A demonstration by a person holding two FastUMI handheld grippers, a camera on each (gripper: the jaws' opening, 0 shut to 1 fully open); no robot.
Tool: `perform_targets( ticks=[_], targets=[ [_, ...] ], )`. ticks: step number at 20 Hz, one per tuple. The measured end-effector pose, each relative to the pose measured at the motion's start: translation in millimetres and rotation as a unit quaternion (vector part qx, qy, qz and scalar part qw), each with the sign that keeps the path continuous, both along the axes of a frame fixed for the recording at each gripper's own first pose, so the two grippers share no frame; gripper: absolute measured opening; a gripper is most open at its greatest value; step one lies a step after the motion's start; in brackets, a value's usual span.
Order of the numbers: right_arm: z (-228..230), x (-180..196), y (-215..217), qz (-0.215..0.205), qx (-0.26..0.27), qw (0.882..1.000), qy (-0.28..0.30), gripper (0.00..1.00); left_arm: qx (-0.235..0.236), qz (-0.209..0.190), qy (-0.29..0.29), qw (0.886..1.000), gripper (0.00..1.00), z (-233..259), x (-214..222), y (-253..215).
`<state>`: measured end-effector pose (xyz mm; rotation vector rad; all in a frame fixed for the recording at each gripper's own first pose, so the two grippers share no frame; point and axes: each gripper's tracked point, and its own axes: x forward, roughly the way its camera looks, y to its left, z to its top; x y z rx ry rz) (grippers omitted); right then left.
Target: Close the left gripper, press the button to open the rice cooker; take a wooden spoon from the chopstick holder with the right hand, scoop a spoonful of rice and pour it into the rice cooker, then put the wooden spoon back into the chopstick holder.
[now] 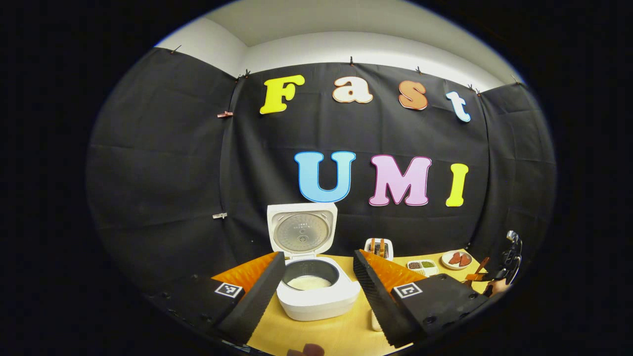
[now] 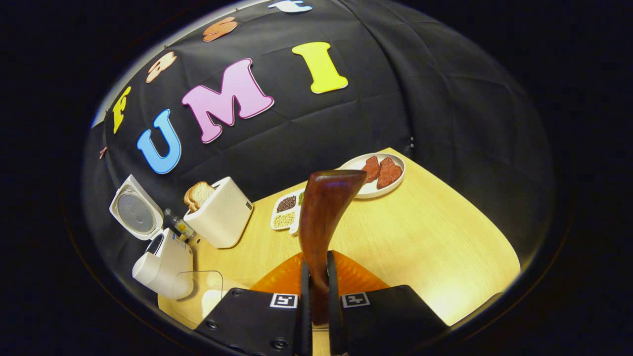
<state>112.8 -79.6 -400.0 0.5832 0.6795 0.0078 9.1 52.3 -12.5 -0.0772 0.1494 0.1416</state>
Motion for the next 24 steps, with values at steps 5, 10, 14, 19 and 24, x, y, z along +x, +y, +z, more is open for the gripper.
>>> perform_targets(
  ticks=[5, 10, 14, 19, 24],
  targets=[
    [-3, -4, -3, -0.013, 0.037, 0.999, 0.025, 0.31, -0.014, -0.003, -0.005, 1.0, 0.95, -1, 4, 6],
    [6, -27, -19, -0.016, 0.005, 0.999, 0.042, 0.89, -0.013, -0.014, -0.031, 0.999, 0.95, 17, 23, 8],
    [33, -54, -41, -0.031, -0.018, 0.999, 0.027, 0.98, -0.012, -0.027, -0.063, 0.998, 0.95, 45, 58, 14],
    [94, -93, -59, -0.028, -0.075, 0.997, -0.018, 0.98, -0.002, -0.029, -0.11, 0.994, 0.95, 102, 129, 43],
    [165, -123, -65, -0.011, -0.124, 0.989, -0.073, 0.99, 0.019, -0.016, -0.124, 0.992, 0.95, 135, 209, 73]
  ],
)
